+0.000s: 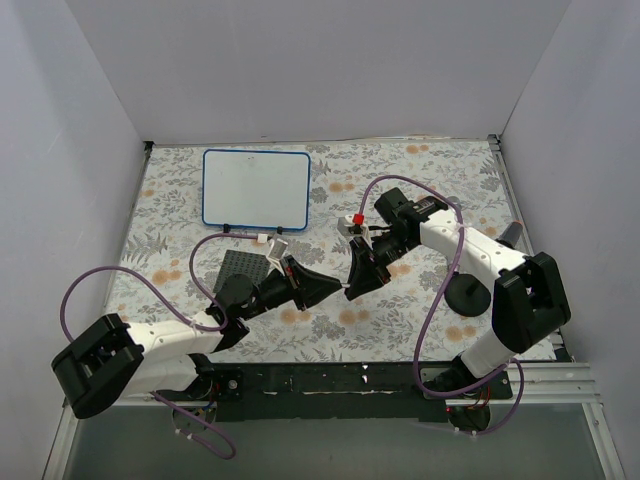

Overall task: Write a sentence on the whiteboard
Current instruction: Pass from the right arm to the left

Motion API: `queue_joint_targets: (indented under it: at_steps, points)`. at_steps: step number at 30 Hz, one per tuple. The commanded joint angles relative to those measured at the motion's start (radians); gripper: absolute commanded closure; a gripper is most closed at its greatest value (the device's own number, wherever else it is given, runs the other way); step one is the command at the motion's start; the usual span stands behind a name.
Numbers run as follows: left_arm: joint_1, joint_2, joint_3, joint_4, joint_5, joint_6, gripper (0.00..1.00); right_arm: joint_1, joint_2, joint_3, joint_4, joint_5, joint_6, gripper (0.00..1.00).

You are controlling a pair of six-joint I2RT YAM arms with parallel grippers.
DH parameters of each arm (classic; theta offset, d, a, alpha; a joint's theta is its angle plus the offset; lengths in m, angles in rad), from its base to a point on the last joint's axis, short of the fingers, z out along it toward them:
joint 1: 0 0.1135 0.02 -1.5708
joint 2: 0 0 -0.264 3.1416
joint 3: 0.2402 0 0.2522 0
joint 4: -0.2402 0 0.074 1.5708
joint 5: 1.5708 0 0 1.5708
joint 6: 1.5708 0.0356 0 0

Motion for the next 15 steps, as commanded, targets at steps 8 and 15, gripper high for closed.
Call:
queue_joint_targets:
  at_steps: [8,15]
  points:
    - [-0.007,-0.041,-0.038,0.092,-0.028,-0.027,1.0,-0.005,0.009,0.024,0.028,0.002,0.014,0.69]
    - [-0.005,-0.2,-0.059,-0.051,-0.106,-0.004,1.0,-0.081,-0.057,0.061,-0.101,0.051,-0.109,0.23]
